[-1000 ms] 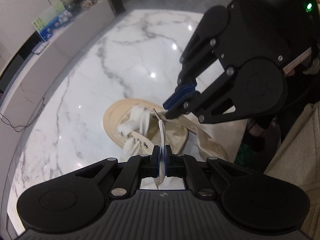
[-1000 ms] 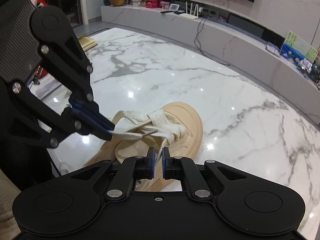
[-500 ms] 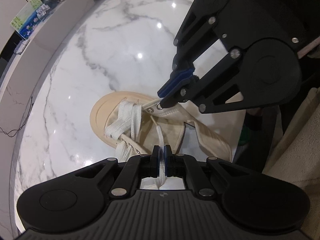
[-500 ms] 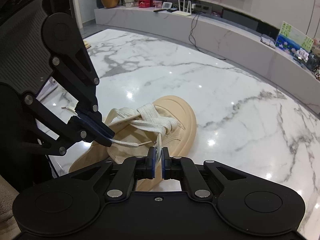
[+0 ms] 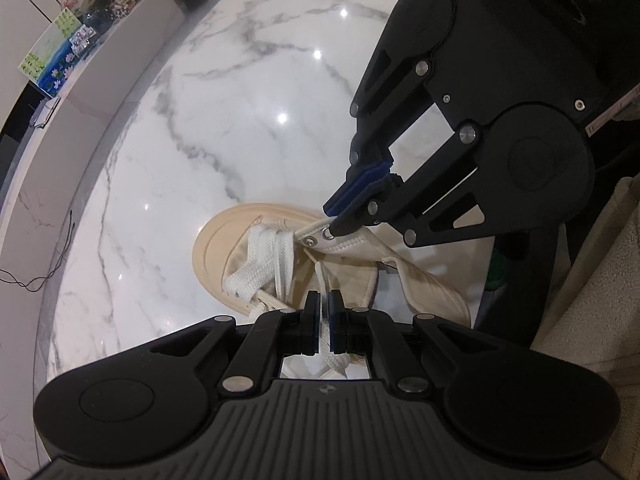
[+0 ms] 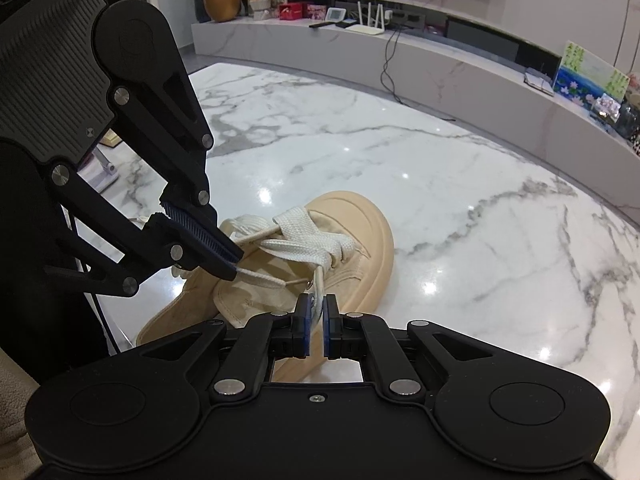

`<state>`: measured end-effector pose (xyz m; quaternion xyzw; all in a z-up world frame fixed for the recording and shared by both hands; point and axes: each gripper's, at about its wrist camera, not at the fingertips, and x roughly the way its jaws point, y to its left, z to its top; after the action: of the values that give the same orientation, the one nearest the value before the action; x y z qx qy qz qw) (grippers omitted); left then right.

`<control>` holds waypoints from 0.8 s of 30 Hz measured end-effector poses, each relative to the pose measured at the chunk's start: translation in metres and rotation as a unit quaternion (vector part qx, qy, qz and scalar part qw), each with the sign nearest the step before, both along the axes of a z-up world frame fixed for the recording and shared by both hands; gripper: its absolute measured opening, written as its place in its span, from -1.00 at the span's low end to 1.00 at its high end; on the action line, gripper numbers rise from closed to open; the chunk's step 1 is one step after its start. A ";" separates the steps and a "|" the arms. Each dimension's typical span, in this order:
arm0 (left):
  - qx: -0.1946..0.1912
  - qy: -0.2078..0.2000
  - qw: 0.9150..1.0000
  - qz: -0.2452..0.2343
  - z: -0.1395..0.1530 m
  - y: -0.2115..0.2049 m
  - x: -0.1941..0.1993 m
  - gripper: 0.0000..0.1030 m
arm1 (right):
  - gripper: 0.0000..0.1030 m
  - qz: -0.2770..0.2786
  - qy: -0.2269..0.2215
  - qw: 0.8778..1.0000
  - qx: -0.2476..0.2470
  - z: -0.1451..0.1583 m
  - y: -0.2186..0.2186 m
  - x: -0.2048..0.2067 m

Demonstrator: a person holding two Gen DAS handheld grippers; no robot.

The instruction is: Lace up shoes with both hands

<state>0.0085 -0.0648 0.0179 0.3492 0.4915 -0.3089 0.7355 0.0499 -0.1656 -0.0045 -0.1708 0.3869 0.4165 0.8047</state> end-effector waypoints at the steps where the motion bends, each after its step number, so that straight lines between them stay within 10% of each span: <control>1: -0.001 -0.001 1.000 0.000 0.000 -0.001 0.001 -0.94 | -0.93 0.000 0.000 1.000 0.000 0.000 0.000 0.000; 9: -0.012 -0.004 1.000 0.004 0.002 -0.003 0.001 -0.88 | -0.92 0.003 -0.003 1.000 -0.002 0.001 0.001 -0.001; 14: -0.011 -0.007 1.000 -0.002 -0.004 -0.010 -0.001 -0.22 | -0.91 0.002 -0.001 1.000 0.000 0.000 0.000 -0.001; 24: 0.003 0.027 1.000 0.002 -0.033 -0.013 0.011 -0.35 | -0.90 0.004 -0.003 1.000 0.012 -0.001 -0.004 -0.001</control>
<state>0.0197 -0.0782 -0.0153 0.3422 0.5129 -0.3150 0.7215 0.0485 -0.1693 -0.0055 -0.1636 0.3791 0.4235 0.8063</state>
